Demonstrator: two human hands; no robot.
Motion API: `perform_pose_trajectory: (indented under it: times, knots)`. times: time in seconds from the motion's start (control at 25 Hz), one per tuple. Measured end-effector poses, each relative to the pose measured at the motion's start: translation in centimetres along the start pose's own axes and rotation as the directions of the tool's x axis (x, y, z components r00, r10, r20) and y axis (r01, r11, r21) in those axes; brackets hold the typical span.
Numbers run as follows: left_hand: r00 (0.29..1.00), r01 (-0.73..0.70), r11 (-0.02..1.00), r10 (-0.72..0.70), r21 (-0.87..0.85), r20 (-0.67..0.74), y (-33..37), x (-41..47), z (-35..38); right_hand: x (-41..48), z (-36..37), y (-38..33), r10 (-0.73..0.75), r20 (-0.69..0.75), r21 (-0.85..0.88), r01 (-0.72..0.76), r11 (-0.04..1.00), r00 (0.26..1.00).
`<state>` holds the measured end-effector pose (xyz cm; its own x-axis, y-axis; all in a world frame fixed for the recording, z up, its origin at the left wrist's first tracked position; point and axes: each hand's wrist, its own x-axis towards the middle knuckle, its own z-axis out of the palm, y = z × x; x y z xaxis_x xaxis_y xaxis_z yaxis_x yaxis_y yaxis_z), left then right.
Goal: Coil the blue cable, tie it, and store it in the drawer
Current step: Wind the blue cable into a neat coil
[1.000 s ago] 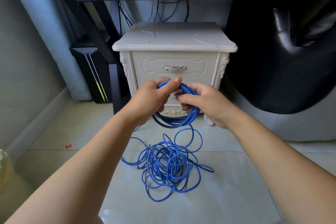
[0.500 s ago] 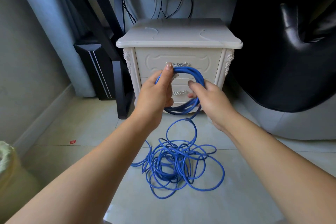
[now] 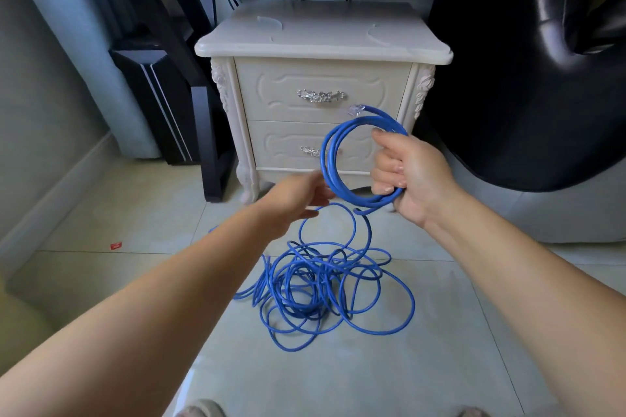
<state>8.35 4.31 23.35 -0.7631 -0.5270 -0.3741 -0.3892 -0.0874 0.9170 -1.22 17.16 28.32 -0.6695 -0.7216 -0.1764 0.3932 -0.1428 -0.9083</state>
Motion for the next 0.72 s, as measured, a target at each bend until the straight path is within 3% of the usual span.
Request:
perform_pose_trajectory:
  times: [0.04,0.08,0.12,0.16,0.24,0.28,0.32,0.36,0.4,0.48,0.52,0.6,0.72]
  knots:
    - [0.997,0.064,0.952,-0.071,0.298,0.01,-1.4,1.4,0.6,0.1,-0.3,-0.2,0.01,0.007,0.004,-0.01,1.0,1.0]
    - [0.988,0.117,0.84,-0.152,0.53,0.022,-3.1,2.4,1.5,0.2,-0.5,-0.3,0.02,0.015,0.007,-0.02,1.0,1.0]
    - [0.98,0.139,0.733,-0.196,0.666,0.011,-4.9,3.4,2.2,0.3,-0.7,-0.5,0.031,0.024,0.01,-0.031,0.999,0.999]
    - [0.979,0.159,0.701,-0.205,0.695,-0.018,-6.4,4.1,2.9,0.5,-1.0,-0.8,0.042,0.031,0.019,-0.042,0.999,0.999]
    - [0.974,0.185,0.815,-0.075,0.549,-0.216,-8.9,4.7,3.5,0.9,-1.5,-1.3,0.06,0.017,0.06,-0.061,0.996,0.998]
    - [0.918,0.163,0.912,-0.001,0.377,-0.396,-9.8,4.4,3.6,1.1,-2.0,-1.4,0.066,-0.004,0.075,-0.065,0.995,0.998]
    - [0.832,0.16,0.972,-0.041,0.17,-0.553,-10.9,3.9,3.8,1.3,-2.4,-1.6,0.067,-0.029,0.085,-0.064,0.994,0.997]
    - [0.793,0.203,0.979,-0.148,0.028,-0.591,-12.1,3.5,4.1,1.5,-2.7,-1.7,0.068,-0.056,0.094,-0.062,0.994,0.996]
    - [0.801,0.285,0.957,-0.265,-0.047,-0.537,-13.4,3.3,4.5,1.7,-3.0,-1.9,0.072,-0.079,0.105,-0.064,0.992,0.994]
    - [0.854,0.423,0.896,-0.445,-0.135,-0.269,-15.4,3.2,5.6,1.9,-3.4,-1.9,0.082,-0.1,0.136,-0.068,0.988,0.992]
    - [0.873,0.448,0.878,-0.47,-0.17,-0.128,-15.9,3.3,6.1,1.9,-3.4,-2.0,0.08,-0.105,0.146,-0.065,0.987,0.991]
    - [0.923,0.374,0.907,-0.385,-0.196,-0.017,-16.0,3.8,6.7,2.0,-3.4,-2.0,0.07,-0.117,0.156,-0.052,0.986,0.991]
    - [0.967,0.216,0.948,-0.242,-0.234,-0.085,-15.7,3.8,6.9,2.3,-3.6,-2.1,0.052,-0.14,0.136,-0.033,0.99,0.989]
